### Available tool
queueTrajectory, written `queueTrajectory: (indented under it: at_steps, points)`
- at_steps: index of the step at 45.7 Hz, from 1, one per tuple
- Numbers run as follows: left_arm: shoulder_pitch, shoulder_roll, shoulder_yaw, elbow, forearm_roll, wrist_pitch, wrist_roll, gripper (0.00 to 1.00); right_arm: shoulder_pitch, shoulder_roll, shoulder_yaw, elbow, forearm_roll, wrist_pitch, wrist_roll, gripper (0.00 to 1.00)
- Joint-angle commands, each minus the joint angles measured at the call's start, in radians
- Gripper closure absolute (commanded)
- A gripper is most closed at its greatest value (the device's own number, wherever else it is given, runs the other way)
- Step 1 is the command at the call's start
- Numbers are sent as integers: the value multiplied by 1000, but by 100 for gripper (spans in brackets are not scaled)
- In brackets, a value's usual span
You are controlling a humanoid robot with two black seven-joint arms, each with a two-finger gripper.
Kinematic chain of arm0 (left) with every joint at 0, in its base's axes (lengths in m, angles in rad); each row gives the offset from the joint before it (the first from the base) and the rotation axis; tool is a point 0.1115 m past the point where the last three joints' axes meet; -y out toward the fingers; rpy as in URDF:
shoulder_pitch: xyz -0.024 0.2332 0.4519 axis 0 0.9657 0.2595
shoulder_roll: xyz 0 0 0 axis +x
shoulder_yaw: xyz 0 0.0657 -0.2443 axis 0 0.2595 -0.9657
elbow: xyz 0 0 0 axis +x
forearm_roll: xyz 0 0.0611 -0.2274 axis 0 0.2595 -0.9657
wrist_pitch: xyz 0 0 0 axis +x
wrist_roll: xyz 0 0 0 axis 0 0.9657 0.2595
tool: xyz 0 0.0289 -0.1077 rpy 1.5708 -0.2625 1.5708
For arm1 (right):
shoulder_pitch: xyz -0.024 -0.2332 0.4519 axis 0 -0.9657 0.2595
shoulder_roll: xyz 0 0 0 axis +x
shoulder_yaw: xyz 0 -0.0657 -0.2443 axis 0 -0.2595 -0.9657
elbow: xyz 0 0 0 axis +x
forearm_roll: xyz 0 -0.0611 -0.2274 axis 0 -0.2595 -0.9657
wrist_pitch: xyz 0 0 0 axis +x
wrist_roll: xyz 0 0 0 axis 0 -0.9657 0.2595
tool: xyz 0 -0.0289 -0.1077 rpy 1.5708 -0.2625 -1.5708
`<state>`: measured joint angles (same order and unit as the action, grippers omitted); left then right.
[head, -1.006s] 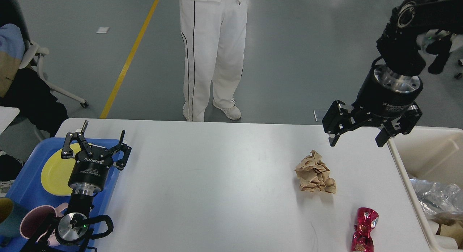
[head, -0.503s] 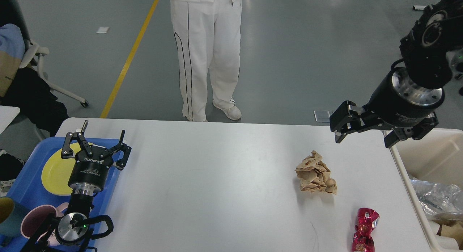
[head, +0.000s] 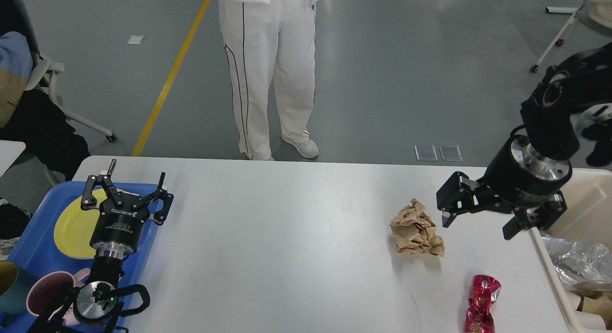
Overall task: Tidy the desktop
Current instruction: 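Raise the right gripper and swing it over the crumpled brown paper, then lower the right gripper onto the crumpled brown paper and grasp it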
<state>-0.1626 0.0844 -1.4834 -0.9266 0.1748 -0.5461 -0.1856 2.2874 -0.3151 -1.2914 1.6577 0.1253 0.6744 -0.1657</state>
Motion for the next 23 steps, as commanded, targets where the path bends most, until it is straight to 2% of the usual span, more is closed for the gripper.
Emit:
queueTrajectory:
  at_steps: [1, 9, 17, 23]
  points:
    - [0, 0, 0, 0, 0, 0, 0, 4, -123, -38, -3, -7, -7, -116, -6, 0]
    - [0, 0, 0, 0, 0, 0, 0, 4, -210, -45, 18, -105, 14, -252, -8, 0]
    - [0, 0, 0, 0, 0, 0, 0, 4, -382, 43, 167, -304, 30, -266, -17, 0]
    - [0, 0, 0, 0, 0, 0, 0, 4, -541, 128, 193, -470, 60, -266, -18, 0]
